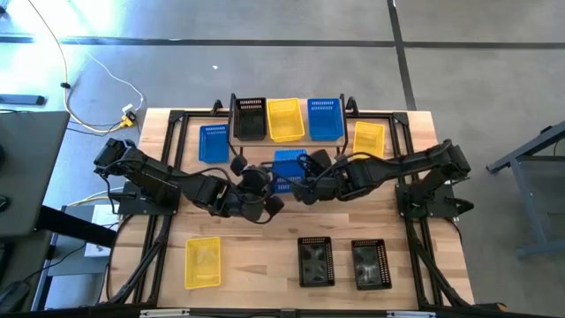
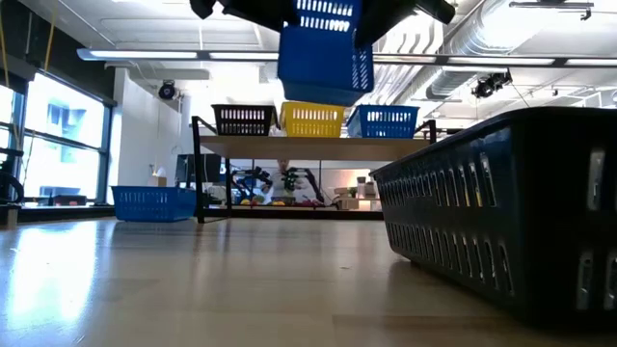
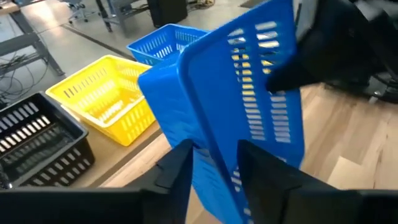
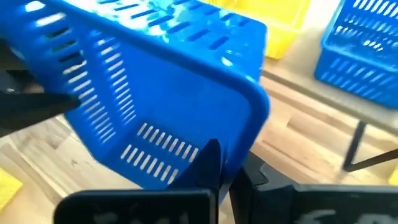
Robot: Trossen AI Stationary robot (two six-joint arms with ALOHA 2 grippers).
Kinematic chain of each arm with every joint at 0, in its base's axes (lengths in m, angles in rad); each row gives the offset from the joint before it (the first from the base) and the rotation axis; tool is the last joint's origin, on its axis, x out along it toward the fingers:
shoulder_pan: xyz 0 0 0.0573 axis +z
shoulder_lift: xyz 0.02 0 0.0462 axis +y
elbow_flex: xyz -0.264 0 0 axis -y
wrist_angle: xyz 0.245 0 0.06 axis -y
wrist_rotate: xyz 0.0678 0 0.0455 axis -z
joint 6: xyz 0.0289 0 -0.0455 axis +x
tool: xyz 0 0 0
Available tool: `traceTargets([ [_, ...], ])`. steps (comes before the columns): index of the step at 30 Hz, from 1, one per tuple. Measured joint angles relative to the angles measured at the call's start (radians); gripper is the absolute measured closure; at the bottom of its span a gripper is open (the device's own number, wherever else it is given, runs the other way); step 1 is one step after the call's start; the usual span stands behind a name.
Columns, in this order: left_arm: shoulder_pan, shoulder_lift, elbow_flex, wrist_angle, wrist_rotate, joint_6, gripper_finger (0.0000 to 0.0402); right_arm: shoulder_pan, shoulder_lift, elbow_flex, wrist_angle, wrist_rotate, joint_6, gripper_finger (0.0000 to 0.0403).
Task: Stack baskets on shelf by color
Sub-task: Stack the bottom blue bin on top of the blue bin on the shelf
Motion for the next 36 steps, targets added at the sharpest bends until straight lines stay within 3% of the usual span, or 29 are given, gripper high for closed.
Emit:
traceTargets([
  [9,0.001,-0.001,0.000,0.013,-0.005,0.142,0.0225,-0.058,-0.003,0.146,-0.136,0.003,-0.127,0.0402],
  [19,0.006,-0.057,0.000,0.025,-0.024,0.305,0.0226,-0.152,-0.004,0.261,-0.234,-0.012,-0.246,0.0403],
  [27,0.004,-0.104,0.000,-0.004,0.092,0.355,0.0227,-0.293,-0.004,0.409,-0.317,-0.135,-0.354,0.0403],
  [36,0.003,-0.105,0.000,-0.077,0.137,0.376,0.0228,-0.521,-0.004,0.539,-0.424,-0.328,-0.445,0.0403],
])
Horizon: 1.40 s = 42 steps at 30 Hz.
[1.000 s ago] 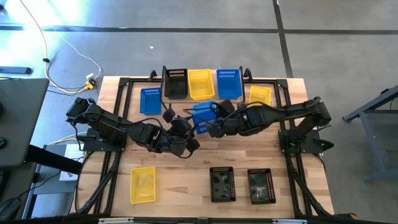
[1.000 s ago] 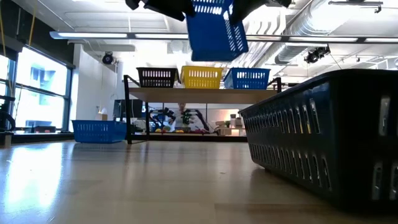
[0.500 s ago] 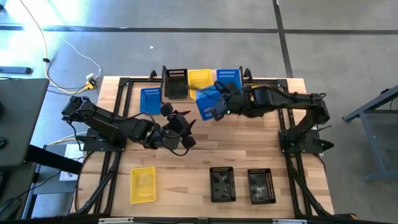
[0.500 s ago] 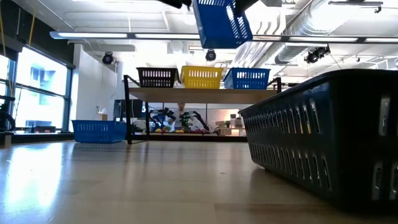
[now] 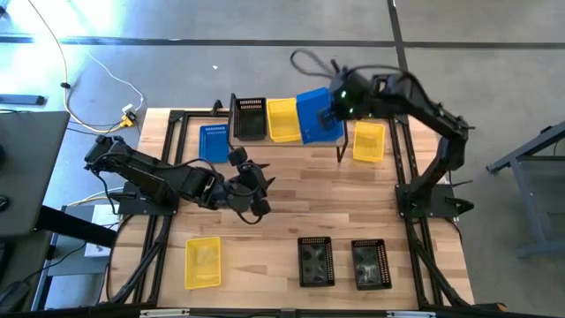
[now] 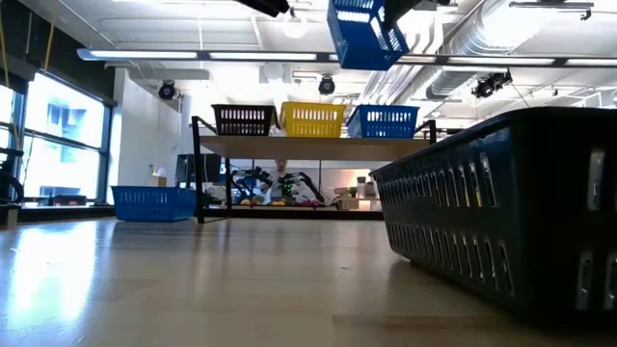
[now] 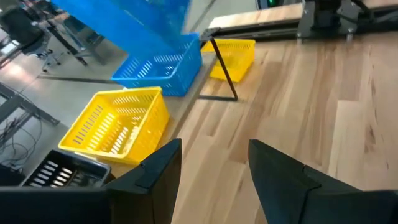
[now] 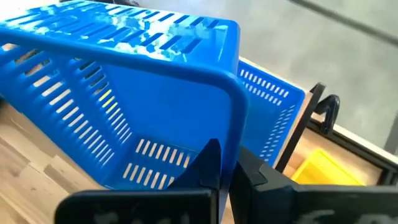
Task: Stack baskets on shelf by color
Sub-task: Stack the bottom blue bin on top of the blue bin on the shelf
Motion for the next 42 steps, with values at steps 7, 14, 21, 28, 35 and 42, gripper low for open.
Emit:
traceTargets([
  [7,0.000,0.000,0.000,-0.039,0.004,0.000,0.0228,-0.205,0.005,0.005,-0.008,-0.215,-0.077,0.0403],
  [14,0.000,0.000,0.000,-0.052,0.004,0.016,0.0229,-0.363,0.039,0.004,-0.020,-0.395,-0.116,0.0403],
  [21,0.000,0.000,0.000,-0.053,0.004,0.015,0.0229,-0.437,0.106,0.003,-0.058,-0.538,-0.140,0.0403],
  [28,0.000,0.001,0.000,-0.055,-0.006,0.016,0.0229,-0.472,0.145,0.002,-0.104,-0.579,-0.174,0.0403],
  [35,0.001,0.001,0.000,-0.058,-0.019,0.016,0.0229,-0.500,0.150,0.002,-0.104,-0.598,-0.163,0.0403],
  [42,0.001,0.001,0.000,-0.074,-0.018,0.008,0.0229,-0.491,0.150,0.002,-0.104,-0.641,-0.138,0.0403],
])
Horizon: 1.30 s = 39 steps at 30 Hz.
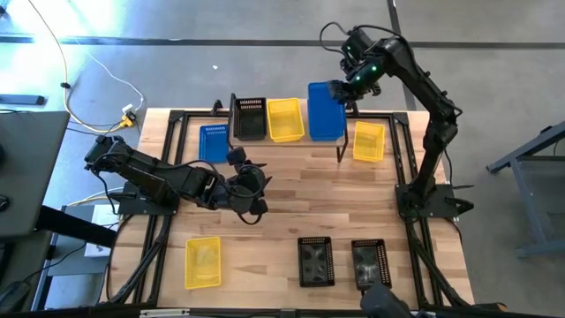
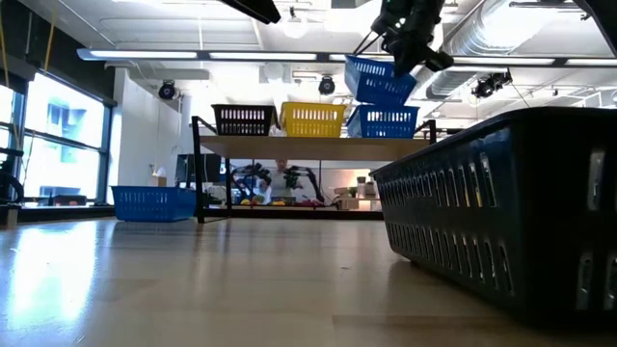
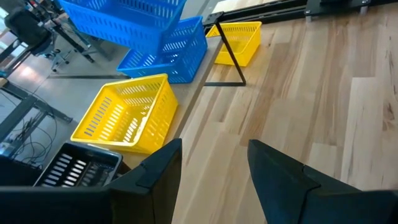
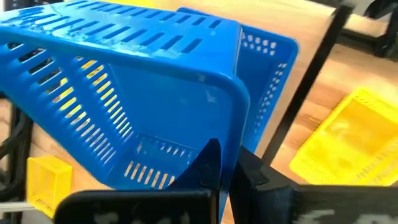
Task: Stack baskets on shelf by color
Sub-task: Stack the bottom blue bin on top of the blue bin on the shelf
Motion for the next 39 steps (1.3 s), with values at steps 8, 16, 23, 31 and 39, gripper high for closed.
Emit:
traceTargets([
  [8,0.000,0.000,0.000,0.000,0.000,0.000,0.0229,0.005,0.000,0.000,0.000,-0.004,0.017,0.0403],
  [16,0.000,0.000,0.000,-0.002,0.000,0.000,0.0229,0.017,-0.001,0.000,0.000,-0.004,0.002,0.0403],
  [23,0.002,0.000,0.000,-0.007,0.000,0.000,0.0229,0.066,-0.009,0.000,0.000,0.000,-0.057,0.0403],
  [31,0.002,0.000,0.000,-0.007,0.000,0.000,0.0229,0.066,-0.091,0.000,0.000,0.053,-0.067,0.0403],
  [39,0.002,0.000,0.000,-0.006,0.000,0.000,0.0229,0.079,-0.262,-0.130,0.001,0.124,-0.047,0.0403],
])
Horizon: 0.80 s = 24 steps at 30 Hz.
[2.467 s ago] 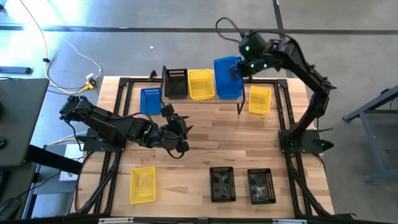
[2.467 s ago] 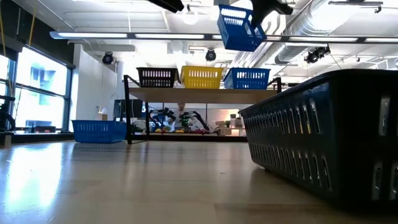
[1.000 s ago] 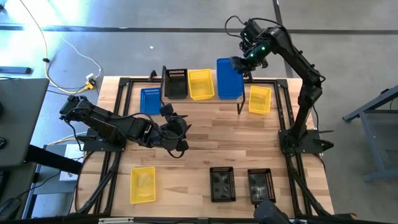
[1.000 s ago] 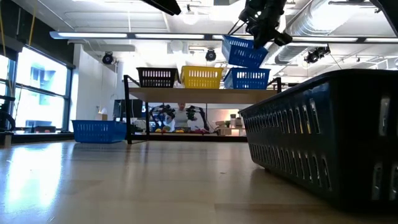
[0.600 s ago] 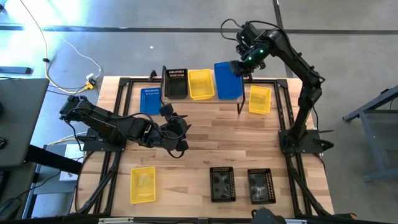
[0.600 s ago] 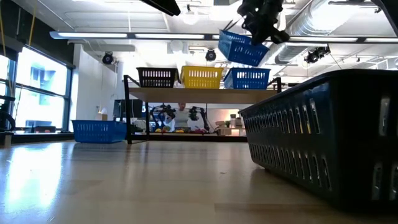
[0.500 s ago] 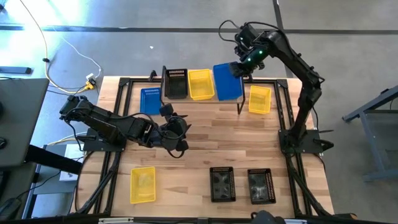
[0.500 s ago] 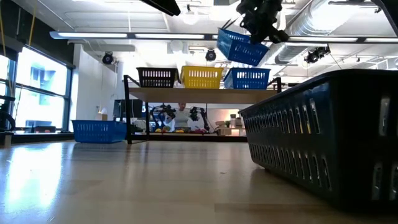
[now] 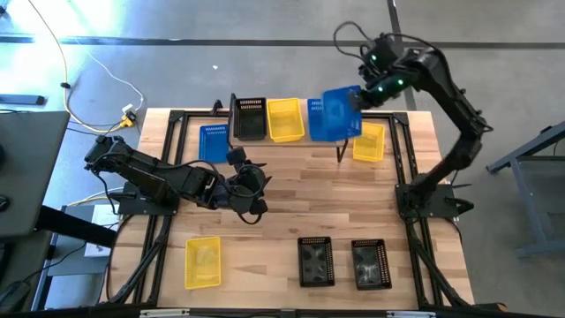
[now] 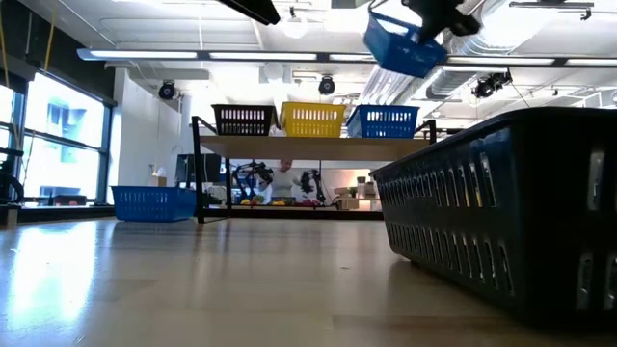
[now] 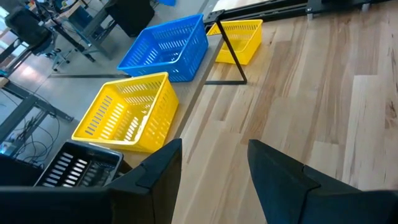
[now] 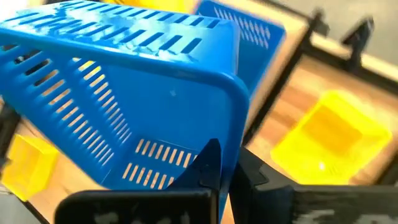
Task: Stack baskets on shelf by color
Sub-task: Stack the bottom blue bin on top of the blue bin on the shelf
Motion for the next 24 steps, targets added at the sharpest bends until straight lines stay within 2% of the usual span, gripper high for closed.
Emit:
traceTargets([
  [4,0.000,0.000,0.000,0.000,0.000,0.000,0.0229,-0.003,-0.088,-0.135,0.074,0.004,0.036,0.0403],
  [8,0.000,0.000,0.000,0.001,0.000,0.000,0.0229,-0.020,-0.125,-0.184,0.139,-0.045,0.080,0.0403],
  [15,0.000,0.000,0.000,0.007,0.000,0.000,0.0229,-0.050,-0.062,-0.185,0.147,-0.057,0.124,0.0403],
  [24,0.000,0.000,0.000,0.008,0.000,0.000,0.0229,-0.054,0.024,-0.185,0.148,-0.129,0.124,0.0403],
])
